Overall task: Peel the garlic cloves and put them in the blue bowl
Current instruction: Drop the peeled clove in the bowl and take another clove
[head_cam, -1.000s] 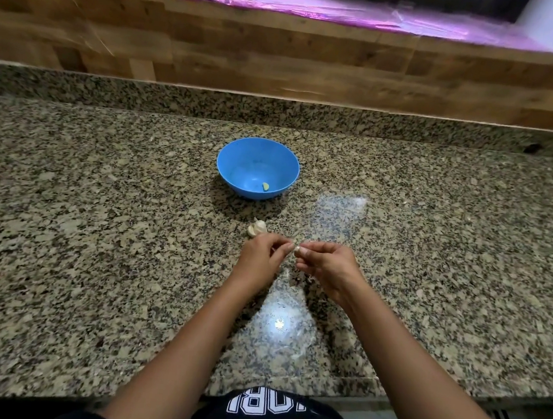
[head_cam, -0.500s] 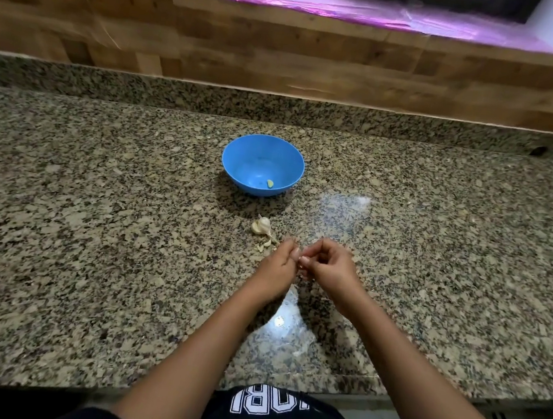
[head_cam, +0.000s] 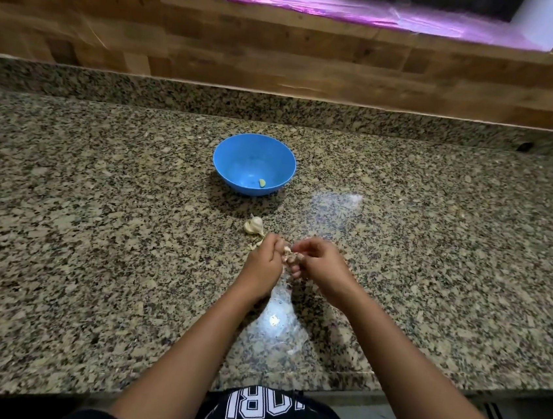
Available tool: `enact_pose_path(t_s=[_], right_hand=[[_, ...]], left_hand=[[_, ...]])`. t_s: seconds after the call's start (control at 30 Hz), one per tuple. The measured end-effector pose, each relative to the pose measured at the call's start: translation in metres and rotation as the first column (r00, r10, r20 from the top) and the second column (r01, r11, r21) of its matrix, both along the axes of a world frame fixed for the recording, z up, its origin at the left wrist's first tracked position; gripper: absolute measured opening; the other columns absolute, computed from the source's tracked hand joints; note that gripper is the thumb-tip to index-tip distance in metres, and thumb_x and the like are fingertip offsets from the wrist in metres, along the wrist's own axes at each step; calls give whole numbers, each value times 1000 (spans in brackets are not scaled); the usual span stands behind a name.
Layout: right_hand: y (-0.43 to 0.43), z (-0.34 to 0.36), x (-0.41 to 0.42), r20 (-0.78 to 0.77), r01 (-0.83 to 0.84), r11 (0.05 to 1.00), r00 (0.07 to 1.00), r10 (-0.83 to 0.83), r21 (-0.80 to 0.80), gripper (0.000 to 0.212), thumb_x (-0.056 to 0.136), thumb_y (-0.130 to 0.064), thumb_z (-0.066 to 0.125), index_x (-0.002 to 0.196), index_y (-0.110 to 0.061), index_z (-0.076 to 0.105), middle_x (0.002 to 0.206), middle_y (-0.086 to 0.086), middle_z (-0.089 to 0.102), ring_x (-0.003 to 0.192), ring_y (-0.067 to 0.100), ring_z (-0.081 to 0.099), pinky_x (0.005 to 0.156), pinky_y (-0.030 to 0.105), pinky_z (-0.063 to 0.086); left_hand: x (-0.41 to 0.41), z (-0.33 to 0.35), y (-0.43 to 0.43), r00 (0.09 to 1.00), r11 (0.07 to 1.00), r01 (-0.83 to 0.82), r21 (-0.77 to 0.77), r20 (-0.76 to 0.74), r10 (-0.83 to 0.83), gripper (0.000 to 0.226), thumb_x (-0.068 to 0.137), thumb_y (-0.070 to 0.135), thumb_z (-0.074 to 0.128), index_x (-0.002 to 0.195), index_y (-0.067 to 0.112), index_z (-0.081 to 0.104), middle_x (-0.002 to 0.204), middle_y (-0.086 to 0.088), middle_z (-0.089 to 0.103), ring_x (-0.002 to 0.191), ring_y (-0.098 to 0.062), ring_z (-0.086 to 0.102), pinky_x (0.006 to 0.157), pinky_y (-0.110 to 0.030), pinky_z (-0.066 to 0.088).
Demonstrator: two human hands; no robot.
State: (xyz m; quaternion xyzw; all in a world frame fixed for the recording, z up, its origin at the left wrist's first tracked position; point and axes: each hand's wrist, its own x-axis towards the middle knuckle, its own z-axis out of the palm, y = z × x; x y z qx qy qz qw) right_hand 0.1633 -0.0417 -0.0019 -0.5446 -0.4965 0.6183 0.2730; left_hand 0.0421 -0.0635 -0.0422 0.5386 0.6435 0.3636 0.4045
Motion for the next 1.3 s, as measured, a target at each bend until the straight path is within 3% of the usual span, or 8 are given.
enact_pose_path(t_s=[0.23, 0.47, 0.57, 0.7, 0.83, 0.93, 1.2, 1.3], right_hand=[[0, 5, -6, 405, -209, 964, 906, 127, 166, 15, 96, -13, 49, 96, -9, 63, 85, 11, 66, 70, 19, 66, 72, 36, 58], [1, 8, 0, 7, -47, 996, 999, 48, -75, 12, 93, -3, 50, 89, 5, 58, 70, 11, 57, 56, 15, 55, 56, 24, 52], [-4, 2, -4, 156, 8, 996, 988, -22, 85, 10, 92, -4, 52, 85, -3, 59, 77, 11, 61, 61, 15, 58, 63, 31, 54], [-9, -9, -7, 431, -113, 915, 899, -71, 386, 9, 93, -4, 50, 91, -9, 58, 84, 7, 61, 67, 14, 56, 55, 18, 46], [-5, -11, -1, 188, 62, 965, 976, -112, 254, 12, 92, -4, 53, 85, -12, 60, 84, 10, 64, 70, 17, 59, 65, 31, 54], [-4, -7, 3, 20, 115, 981, 993, -120, 154, 9, 90, 2, 55, 88, -3, 62, 82, 11, 65, 65, 15, 62, 66, 27, 56], [-5, -3, 6, 77, 85, 964, 991, -108, 250, 11, 86, -2, 62, 84, -11, 68, 87, 16, 69, 80, 26, 66, 74, 35, 57], [-5, 1, 7, -13, 108, 975, 994, -107, 195, 11, 84, 3, 62, 79, -6, 67, 81, 16, 67, 72, 25, 64, 70, 33, 56]], left_hand=[[-1, 5, -2, 989, 997, 61, 48, -138, -54, 10, 99, 9, 32, 90, 11, 36, 71, 1, 44, 63, -15, 40, 51, -25, 27], [6, 9, -9, 997, 998, 35, 46, -70, -32, 11, 102, 16, 30, 93, 14, 36, 77, 2, 44, 63, -7, 40, 49, -16, 29], [10, 10, -4, 1000, 1000, 5, -16, -24, -6, 16, 103, 21, 28, 93, 15, 38, 78, 0, 47, 64, -11, 43, 51, -20, 31], [10, 9, 3, 986, 989, 9, -148, 168, 16, 22, 103, 29, 27, 86, 23, 40, 76, -3, 48, 59, -15, 43, 52, -27, 36], [5, 15, 0, 858, 973, 22, -229, 504, 99, 18, 102, 20, 34, 92, 11, 45, 68, -3, 49, 45, -10, 47, 42, -21, 43], [1, 18, 0, 815, 976, 9, -217, 567, 118, 12, 100, 10, 39, 95, 6, 49, 73, -5, 54, 46, -5, 54, 48, -20, 48], [-4, 20, 2, 729, 974, -58, -219, 657, 191, 3, 90, 2, 56, 91, 1, 58, 79, -11, 58, 55, -10, 58, 54, -21, 55], [-4, 22, 1, 668, 968, -66, -240, 711, 222, 3, 89, -1, 57, 87, -1, 59, 73, -10, 57, 53, -10, 59, 54, -21, 55]])
